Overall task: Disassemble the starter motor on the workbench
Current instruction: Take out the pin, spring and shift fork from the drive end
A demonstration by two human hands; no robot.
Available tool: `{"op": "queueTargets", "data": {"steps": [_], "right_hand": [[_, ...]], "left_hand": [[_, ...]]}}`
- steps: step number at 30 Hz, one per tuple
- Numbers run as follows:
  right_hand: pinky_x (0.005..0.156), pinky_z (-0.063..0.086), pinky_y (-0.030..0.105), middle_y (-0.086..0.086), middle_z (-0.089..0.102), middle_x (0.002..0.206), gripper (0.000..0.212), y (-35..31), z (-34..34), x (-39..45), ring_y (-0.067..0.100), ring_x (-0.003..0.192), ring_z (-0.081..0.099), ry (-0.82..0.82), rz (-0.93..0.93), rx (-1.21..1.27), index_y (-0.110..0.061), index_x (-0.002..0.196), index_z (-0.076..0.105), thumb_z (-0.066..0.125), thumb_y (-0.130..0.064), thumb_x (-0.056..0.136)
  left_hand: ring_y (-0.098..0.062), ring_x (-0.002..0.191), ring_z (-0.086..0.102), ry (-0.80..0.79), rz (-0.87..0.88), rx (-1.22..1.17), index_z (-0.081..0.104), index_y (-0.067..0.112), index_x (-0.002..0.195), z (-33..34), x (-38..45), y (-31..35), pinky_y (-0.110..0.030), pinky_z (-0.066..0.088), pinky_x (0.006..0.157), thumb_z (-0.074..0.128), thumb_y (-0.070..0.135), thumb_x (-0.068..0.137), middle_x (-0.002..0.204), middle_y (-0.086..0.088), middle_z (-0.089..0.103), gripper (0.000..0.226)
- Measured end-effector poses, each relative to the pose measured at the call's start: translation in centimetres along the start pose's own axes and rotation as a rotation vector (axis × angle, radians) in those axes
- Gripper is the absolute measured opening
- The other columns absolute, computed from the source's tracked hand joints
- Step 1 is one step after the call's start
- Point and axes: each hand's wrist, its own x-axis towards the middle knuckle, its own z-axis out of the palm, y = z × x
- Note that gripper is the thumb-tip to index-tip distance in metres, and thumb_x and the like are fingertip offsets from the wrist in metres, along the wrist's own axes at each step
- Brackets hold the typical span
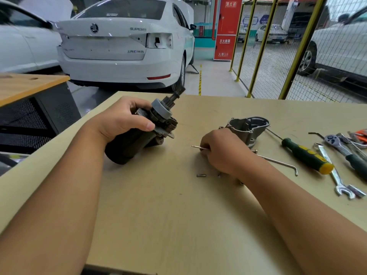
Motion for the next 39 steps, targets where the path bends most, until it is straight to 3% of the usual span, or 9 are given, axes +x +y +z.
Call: {"op": "queueTargets", "data": {"steps": [5, 10, 14, 21, 26, 31, 34, 37, 39], "right_hand": [[0.076, 0.055, 0.036, 0.004, 0.065, 0.096, 0.011, 0.9, -0.3, -1.3, 0.024, 0.087, 0.061, -0.036, -0.031, 0.021, -0.021, 0.102, 0.069, 0.061, -0.019, 0.095], [0.065, 0.046, 0.028, -0.002, 0.062, 0.087, 0.008, 1.2, -1.0, -1.8, 0.020, 0.084, 0.058, -0.073, -0.072, 0.044, -0.024, 0.094, 0.067, 0.060, -0.021, 0.095], [0.062, 0.047, 0.022, -0.009, 0.067, 0.077, 0.014, 2.9, -2.8, -2.4, 0.006, 0.073, 0.062, -0.114, -0.078, 0.181, -0.026, 0.088, 0.069, 0.060, -0.019, 0.096], [0.061, 0.039, 0.031, 0.009, 0.062, 0.069, 0.024, 4.1, -2.8, -2.3, 0.022, 0.063, 0.052, 0.248, 0.027, 0.533, -0.011, 0.078, 0.068, 0.064, -0.027, 0.096], [0.055, 0.038, 0.028, -0.002, 0.061, 0.066, 0.017, 3.9, -2.2, -2.2, 0.011, 0.060, 0.051, 0.317, 0.019, 0.550, -0.022, 0.082, 0.071, 0.067, -0.034, 0.092], [0.068, 0.049, 0.030, -0.005, 0.068, 0.078, 0.008, 2.3, -0.6, -2.5, 0.012, 0.074, 0.061, 0.126, -0.152, 0.386, -0.023, 0.087, 0.075, 0.074, -0.031, 0.086], [0.074, 0.050, 0.033, -0.003, 0.069, 0.084, 0.013, 1.6, 0.1, -2.4, 0.013, 0.077, 0.061, 0.077, -0.224, 0.265, -0.020, 0.095, 0.077, 0.072, -0.029, 0.088], [0.074, 0.051, 0.031, -0.005, 0.068, 0.082, 0.012, 1.4, 0.2, -2.4, 0.011, 0.077, 0.061, 0.128, -0.224, 0.274, -0.021, 0.092, 0.075, 0.071, -0.032, 0.088], [0.063, 0.045, 0.018, -0.008, 0.065, 0.071, 0.013, 1.6, 0.0, -2.4, 0.002, 0.068, 0.058, 0.196, -0.157, 0.361, -0.025, 0.079, 0.070, 0.070, -0.034, 0.088]], "left_hand": [[-0.029, 0.097, 0.075, -0.079, 0.009, 0.135, 0.080, 0.026, 0.109, 1.4, -0.2, 1.5, -0.038, 0.062, 0.087, 0.081, 0.033, 0.056, 0.103, -0.007, 0.079, 0.054], [-0.021, 0.093, 0.071, -0.107, -0.011, 0.342, 0.080, 0.027, 0.100, 3.6, -0.3, 2.9, -0.048, 0.057, 0.094, 0.084, 0.041, 0.048, 0.095, 0.002, 0.077, 0.055], [-0.011, 0.088, 0.069, -0.079, -0.037, 0.438, 0.077, 0.031, 0.100, 4.6, -0.5, 3.1, -0.039, 0.059, 0.085, 0.087, 0.033, 0.051, 0.093, 0.010, 0.074, 0.050], [-0.012, 0.101, 0.051, -0.069, 0.018, 0.924, 0.061, 0.037, 0.107, 7.7, 0.7, 3.1, -0.044, 0.052, 0.086, 0.084, 0.049, 0.054, 0.102, 0.017, 0.056, 0.059], [-0.007, 0.127, 0.041, -0.042, -0.050, 0.762, 0.055, 0.053, 0.126, 6.0, 0.5, 2.9, -0.042, 0.041, 0.104, 0.079, 0.074, 0.045, 0.132, 0.027, 0.049, 0.088], [-0.008, 0.124, 0.047, -0.142, -0.294, 0.627, 0.037, 0.055, 0.148, 3.2, -0.2, 1.0, -0.024, 0.039, 0.095, 0.080, 0.074, 0.044, 0.141, 0.020, 0.046, 0.114], [-0.011, 0.122, 0.053, -0.022, -0.348, 0.430, 0.050, 0.038, 0.146, 3.2, 0.4, -0.2, -0.022, 0.038, 0.094, 0.069, 0.083, 0.070, 0.135, 0.014, 0.055, 0.091], [-0.014, 0.114, 0.061, 0.088, -0.409, 0.308, 0.071, 0.032, 0.116, 2.8, 0.7, -0.7, -0.023, 0.042, 0.083, 0.061, 0.054, 0.098, 0.118, 0.011, 0.069, 0.030], [-0.017, 0.105, 0.067, 0.092, -0.441, 0.260, 0.075, 0.028, 0.105, 2.6, 0.7, -0.9, -0.026, 0.047, 0.077, 0.067, 0.044, 0.095, 0.102, 0.005, 0.076, 0.020]]}}
